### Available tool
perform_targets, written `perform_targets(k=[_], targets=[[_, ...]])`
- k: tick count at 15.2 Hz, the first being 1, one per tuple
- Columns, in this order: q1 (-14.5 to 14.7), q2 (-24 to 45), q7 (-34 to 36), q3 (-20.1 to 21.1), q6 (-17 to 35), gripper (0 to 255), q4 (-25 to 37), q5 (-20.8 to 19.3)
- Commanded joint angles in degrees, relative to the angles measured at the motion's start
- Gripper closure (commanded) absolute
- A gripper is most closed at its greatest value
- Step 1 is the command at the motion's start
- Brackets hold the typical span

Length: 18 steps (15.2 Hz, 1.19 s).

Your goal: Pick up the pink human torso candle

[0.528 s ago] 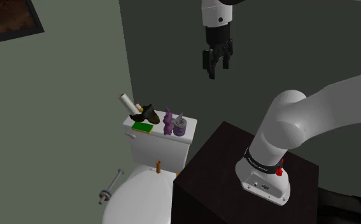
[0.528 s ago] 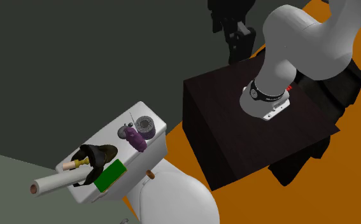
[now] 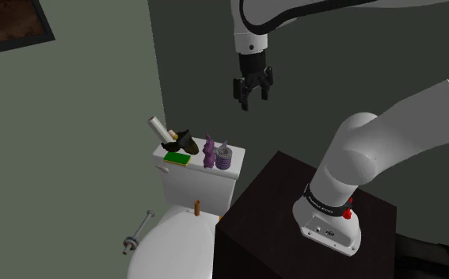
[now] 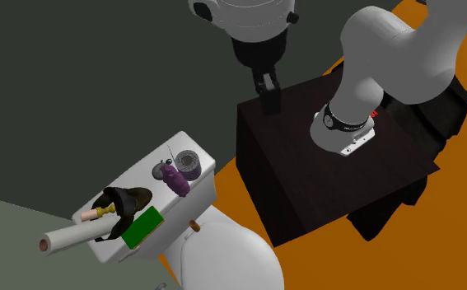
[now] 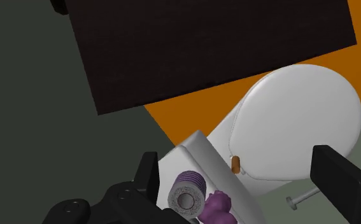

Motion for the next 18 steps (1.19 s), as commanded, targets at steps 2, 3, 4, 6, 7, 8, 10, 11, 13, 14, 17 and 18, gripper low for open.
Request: perform_targets(k=[2, 3, 4, 6, 7, 8, 10, 11, 13, 14, 17, 18], targets=[[-1.11, 5.58, 2.35, -0.55, 6.59, 0, -0.64, 0.92], [-1.39, 7.48, 3.14, -0.68, 8.59, 0, -0.66, 1.29], [-1.66, 9.42, 3.89, -0.81, 10.57, 0, -0.61, 1.67], [-2.16, 13.44, 5.32, -1.12, 14.44, 0, -0.26, 2.45], [-2.40, 15.51, 5.98, -1.28, 16.32, 0, 0.03, 2.86], [-2.62, 17.61, 6.61, -1.46, 18.16, 0, 0.40, 3.28], [-3.04, 21.88, 7.75, -1.85, 21.70, 0, 1.35, 4.21], [-3.23, 24.04, 8.27, -2.05, 23.40, 0, 1.93, 4.71], [-3.60, 28.42, 9.18, -2.46, 26.62, 0, 3.32, 5.81], [-3.78, 30.62, 9.58, -2.67, 28.15, 0, 4.11, 6.41], [-4.32, 37.25, 10.53, -3.26, 32.33, 0, 6.90, 8.45], [-4.52, 39.47, 10.76, -3.44, 33.59, 0, 7.96, 9.21]])
